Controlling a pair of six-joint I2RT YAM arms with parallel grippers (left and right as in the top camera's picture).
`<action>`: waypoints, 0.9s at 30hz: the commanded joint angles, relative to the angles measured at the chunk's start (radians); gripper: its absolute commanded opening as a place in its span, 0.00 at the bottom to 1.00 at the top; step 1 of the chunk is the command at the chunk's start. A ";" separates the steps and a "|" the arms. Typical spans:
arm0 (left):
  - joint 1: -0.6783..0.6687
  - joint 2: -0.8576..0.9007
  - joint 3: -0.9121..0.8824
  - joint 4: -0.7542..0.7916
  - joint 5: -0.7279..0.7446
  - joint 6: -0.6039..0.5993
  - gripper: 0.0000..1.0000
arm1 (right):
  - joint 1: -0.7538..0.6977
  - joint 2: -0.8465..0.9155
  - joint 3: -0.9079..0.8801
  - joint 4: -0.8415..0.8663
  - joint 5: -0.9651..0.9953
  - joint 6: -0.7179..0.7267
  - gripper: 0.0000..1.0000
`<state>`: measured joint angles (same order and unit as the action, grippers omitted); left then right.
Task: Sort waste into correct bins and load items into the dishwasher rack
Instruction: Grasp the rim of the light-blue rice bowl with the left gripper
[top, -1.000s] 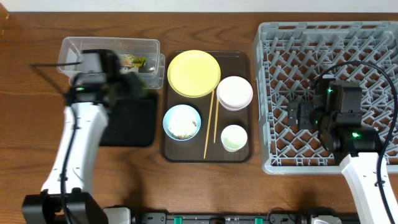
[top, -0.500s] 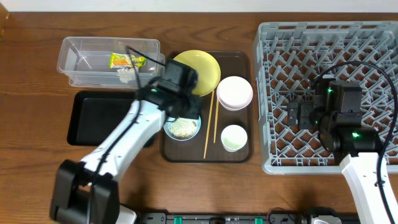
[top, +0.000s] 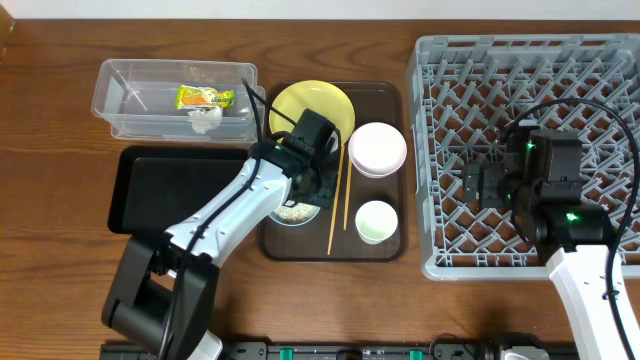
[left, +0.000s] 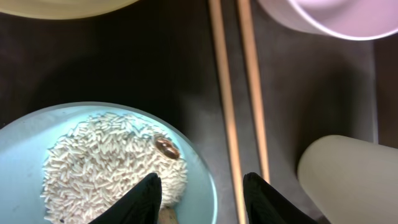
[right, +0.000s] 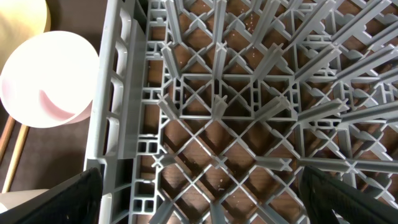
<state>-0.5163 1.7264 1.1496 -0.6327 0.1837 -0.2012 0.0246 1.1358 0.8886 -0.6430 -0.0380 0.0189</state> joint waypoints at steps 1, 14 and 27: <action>-0.002 0.020 -0.003 -0.008 -0.024 0.018 0.46 | -0.012 -0.012 0.022 -0.001 -0.008 0.010 0.99; -0.051 0.070 -0.003 -0.007 -0.074 0.018 0.45 | -0.012 -0.012 0.022 -0.001 -0.008 0.010 0.99; -0.053 0.070 -0.003 -0.022 -0.096 0.026 0.40 | -0.012 -0.012 0.022 -0.002 -0.008 0.010 0.99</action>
<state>-0.5667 1.7882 1.1496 -0.6476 0.1043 -0.1970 0.0246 1.1358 0.8886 -0.6430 -0.0380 0.0189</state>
